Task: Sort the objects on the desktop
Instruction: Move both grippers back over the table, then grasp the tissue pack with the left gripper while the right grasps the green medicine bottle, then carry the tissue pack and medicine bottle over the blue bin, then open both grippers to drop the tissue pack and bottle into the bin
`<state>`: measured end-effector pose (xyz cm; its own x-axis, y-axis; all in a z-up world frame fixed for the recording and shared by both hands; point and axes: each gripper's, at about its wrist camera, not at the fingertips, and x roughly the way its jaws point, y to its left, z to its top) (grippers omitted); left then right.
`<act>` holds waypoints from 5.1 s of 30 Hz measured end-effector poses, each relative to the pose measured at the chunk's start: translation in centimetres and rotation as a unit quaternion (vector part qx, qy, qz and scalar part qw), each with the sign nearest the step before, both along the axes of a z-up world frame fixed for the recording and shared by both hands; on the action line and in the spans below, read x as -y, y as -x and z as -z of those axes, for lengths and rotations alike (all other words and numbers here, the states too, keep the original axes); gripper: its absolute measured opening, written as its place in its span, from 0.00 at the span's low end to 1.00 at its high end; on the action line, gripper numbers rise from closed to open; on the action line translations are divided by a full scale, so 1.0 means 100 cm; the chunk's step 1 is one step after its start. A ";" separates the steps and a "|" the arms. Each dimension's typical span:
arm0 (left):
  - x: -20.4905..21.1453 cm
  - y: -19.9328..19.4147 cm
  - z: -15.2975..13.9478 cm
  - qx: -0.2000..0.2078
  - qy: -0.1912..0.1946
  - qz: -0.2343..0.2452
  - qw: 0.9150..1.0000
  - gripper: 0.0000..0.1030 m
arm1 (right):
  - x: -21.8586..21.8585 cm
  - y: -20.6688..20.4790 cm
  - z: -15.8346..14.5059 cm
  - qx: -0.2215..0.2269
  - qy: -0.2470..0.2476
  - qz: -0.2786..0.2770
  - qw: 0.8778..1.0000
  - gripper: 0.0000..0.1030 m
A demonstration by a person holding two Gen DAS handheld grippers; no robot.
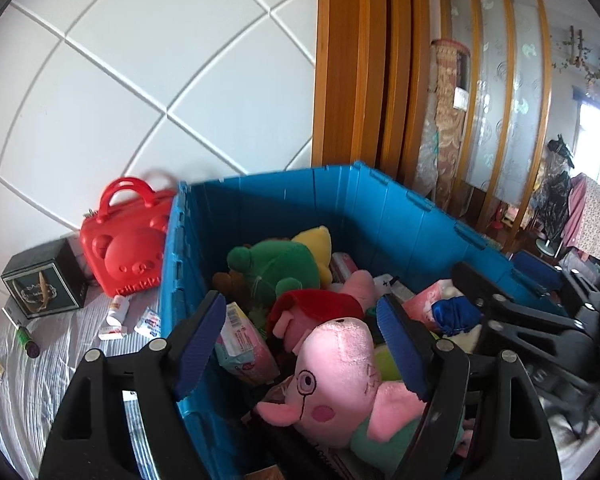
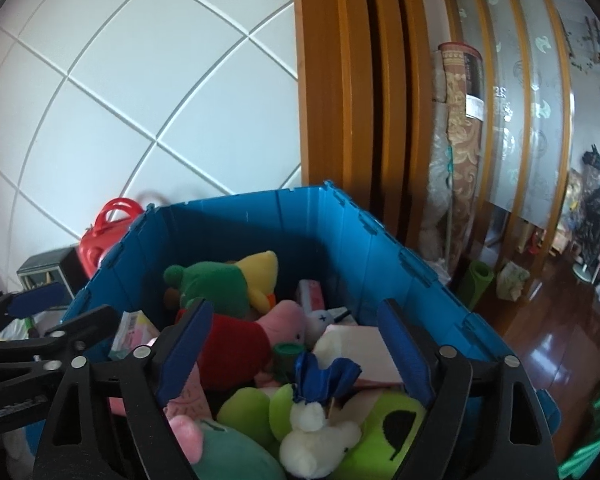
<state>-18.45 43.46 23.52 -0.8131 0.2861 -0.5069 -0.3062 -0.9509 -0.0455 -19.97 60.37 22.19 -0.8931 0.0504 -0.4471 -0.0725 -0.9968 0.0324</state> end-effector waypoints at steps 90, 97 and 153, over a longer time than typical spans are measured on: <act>0.555 0.038 0.233 0.206 -0.052 -0.312 0.926 0.35 | 0.591 0.104 0.200 0.267 -0.082 -0.392 0.877 0.49; 0.498 0.001 0.169 0.148 -0.040 -0.258 0.954 0.35 | 0.532 0.041 0.132 0.206 -0.046 -0.363 0.908 0.49; -0.070 0.101 0.034 0.106 0.110 0.030 0.988 0.35 | 0.008 0.077 0.026 0.199 -0.029 -0.067 0.977 0.49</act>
